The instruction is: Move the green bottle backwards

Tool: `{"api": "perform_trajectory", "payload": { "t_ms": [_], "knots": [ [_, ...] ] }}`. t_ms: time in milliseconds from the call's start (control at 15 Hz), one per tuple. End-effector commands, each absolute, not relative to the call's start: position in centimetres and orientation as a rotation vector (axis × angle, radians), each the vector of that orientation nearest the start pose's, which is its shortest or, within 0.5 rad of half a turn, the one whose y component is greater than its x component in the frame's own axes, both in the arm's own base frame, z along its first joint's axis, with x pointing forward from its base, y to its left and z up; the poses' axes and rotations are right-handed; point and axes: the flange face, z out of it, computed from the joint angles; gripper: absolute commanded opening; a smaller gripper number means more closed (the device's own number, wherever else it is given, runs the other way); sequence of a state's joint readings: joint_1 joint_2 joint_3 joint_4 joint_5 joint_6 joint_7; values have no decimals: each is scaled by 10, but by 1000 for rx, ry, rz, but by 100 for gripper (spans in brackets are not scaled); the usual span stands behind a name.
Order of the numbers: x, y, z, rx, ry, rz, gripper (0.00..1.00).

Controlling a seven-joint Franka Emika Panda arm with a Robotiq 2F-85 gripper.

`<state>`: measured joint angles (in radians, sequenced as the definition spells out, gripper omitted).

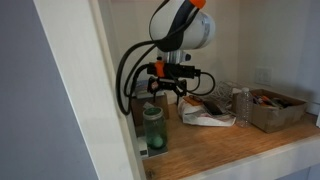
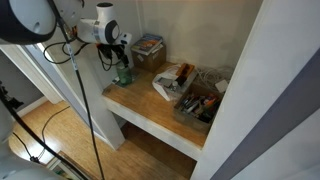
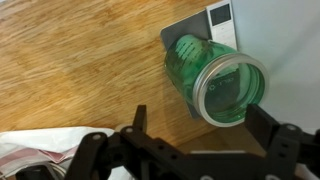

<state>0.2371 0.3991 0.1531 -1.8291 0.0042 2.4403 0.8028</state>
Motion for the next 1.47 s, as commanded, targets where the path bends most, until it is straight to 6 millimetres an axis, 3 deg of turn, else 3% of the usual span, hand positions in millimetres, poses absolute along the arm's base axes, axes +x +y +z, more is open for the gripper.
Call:
{"api": "perform_trajectory", "payload": {
  "t_ms": [0, 267, 333, 400, 533, 1067, 1267, 1400],
  "knots": [
    [622, 254, 319, -2878, 655, -240, 100],
    [626, 258, 298, -2891, 653, -265, 100],
    [627, 257, 294, -2893, 652, -271, 95],
    [628, 258, 291, -2894, 651, -274, 73],
    [630, 258, 287, -2894, 649, -291, 70],
    [634, 262, 290, -2899, 647, -301, 12],
    [634, 263, 294, -2896, 647, -306, 6],
    [634, 261, 296, -2897, 660, -304, 10]
  ]
}}
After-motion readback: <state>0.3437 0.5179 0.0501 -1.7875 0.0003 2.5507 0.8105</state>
